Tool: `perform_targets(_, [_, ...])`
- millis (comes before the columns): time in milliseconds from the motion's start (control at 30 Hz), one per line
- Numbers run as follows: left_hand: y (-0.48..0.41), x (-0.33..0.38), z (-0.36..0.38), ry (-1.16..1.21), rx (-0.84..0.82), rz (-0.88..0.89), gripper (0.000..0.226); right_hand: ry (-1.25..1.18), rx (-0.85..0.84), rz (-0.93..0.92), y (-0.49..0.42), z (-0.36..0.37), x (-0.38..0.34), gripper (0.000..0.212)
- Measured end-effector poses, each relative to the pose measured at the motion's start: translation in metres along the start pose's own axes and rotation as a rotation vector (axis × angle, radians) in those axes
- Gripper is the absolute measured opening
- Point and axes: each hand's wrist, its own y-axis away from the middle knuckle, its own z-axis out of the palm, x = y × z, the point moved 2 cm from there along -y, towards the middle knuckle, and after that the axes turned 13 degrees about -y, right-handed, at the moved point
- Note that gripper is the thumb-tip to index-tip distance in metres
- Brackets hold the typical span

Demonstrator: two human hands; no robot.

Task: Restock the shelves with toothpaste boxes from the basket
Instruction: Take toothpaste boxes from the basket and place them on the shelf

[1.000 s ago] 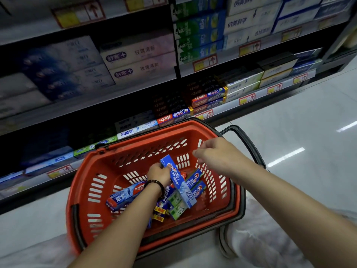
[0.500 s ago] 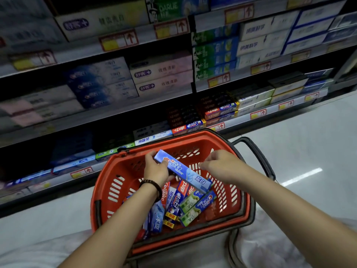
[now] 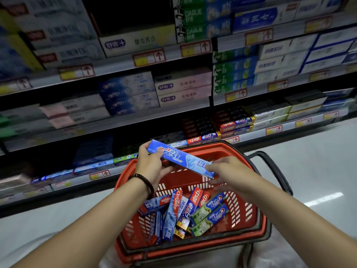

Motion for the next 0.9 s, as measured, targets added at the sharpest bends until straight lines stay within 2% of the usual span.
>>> perform_targets(133, [0.004, 0.021, -0.012, 0.047, 0.019, 0.015, 0.029, -0.292, 0.005, -0.045, -0.002, 0.005, -0.004, 0.031])
perform_targets(267, [0.006, 0.032, -0.028, 0.076, 0.042, 0.025, 0.029, -0.446, -0.012, -0.071, -0.001, 0.014, -0.012, 0.034])
perform_targets(467, [0.012, 0.037, -0.041, 0.149, 0.051, 0.025, 0.029, -0.479, 0.077, -0.187, 0.0, 0.03, -0.023, 0.012])
perform_targets(733, [0.011, 0.035, -0.067, 0.157, 0.098, 0.031, 0.022, -0.49, 0.149, -0.235, -0.011, 0.048, -0.027, 0.011])
perform_targets(900, [0.009, 0.037, -0.084, 0.082, 0.133, 0.059, 0.021, -0.508, 0.169, -0.254, -0.019, 0.055, -0.028, 0.009])
